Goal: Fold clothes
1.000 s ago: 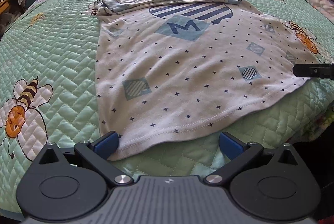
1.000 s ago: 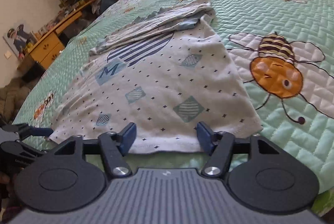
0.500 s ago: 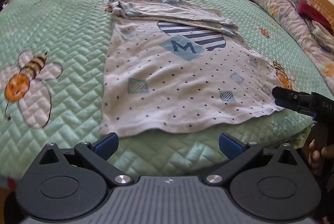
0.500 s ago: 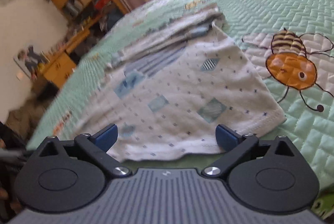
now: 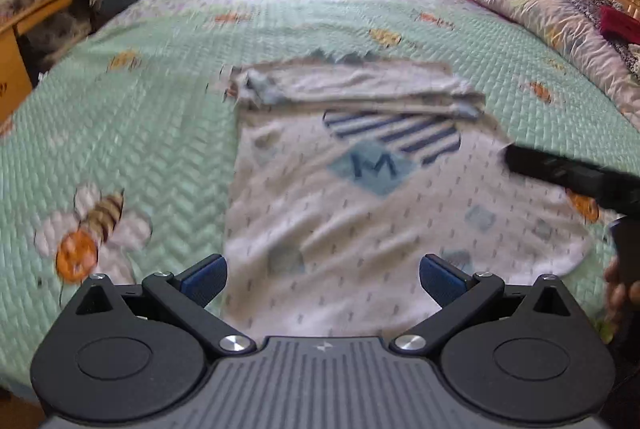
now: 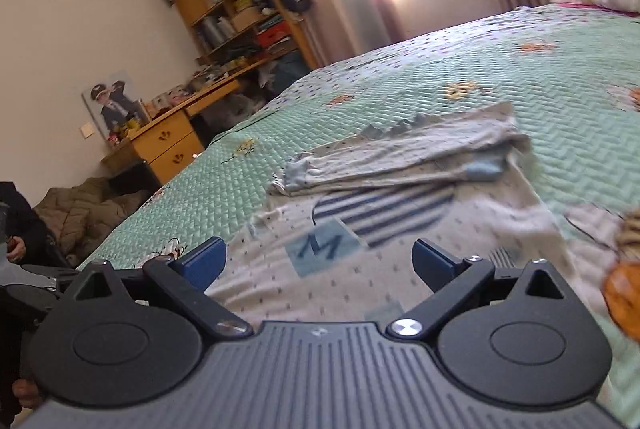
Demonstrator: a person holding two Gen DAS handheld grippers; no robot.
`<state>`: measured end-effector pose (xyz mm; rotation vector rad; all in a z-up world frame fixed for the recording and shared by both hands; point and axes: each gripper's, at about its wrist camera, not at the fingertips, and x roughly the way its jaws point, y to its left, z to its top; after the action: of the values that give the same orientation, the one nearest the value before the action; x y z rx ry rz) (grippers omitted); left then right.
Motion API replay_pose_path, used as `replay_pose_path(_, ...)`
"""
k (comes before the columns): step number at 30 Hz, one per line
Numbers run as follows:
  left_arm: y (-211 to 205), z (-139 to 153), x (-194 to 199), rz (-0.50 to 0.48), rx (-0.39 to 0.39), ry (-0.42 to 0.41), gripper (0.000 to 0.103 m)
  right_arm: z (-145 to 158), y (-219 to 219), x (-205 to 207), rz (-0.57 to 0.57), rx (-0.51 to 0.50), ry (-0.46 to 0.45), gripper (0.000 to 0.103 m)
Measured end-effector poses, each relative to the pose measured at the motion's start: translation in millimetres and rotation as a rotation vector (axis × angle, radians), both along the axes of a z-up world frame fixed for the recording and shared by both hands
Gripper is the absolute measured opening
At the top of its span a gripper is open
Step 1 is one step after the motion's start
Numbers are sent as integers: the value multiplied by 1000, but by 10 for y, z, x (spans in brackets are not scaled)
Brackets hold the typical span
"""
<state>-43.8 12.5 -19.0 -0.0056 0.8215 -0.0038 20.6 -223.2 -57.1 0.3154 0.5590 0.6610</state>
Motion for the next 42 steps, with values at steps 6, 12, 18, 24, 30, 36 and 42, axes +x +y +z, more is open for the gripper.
replay_pose_path(6, -148, 261, 192, -18, 11, -24, 102, 158, 37, 41, -5, -58, -4, 99)
replay_pose_path(12, -70, 174, 120, -11, -93, 52, 102, 125, -223, -41, -115, -52, 58, 99)
replay_pose_path(18, 205, -136, 7, 31, -306, 192, 102, 91, -276, -181, -163, -31, 121, 99)
replay_pose_path(24, 413, -275, -46, 114, -394, 221, 102, 169, -104, -270, -130, -49, 126, 99)
replay_pose_path(30, 499, -266, -77, 186, -328, 219, 102, 276, -20, -259, -47, 59, 117, 99)
replay_pose_path(36, 524, -424, -19, 201, -374, 271, 102, -111, -295, -5, -120, 128, 264, 99)
replay_pose_path(42, 238, -378, 77, 50, -382, 220, 102, -491, -714, 21, -135, 442, 390, 94)
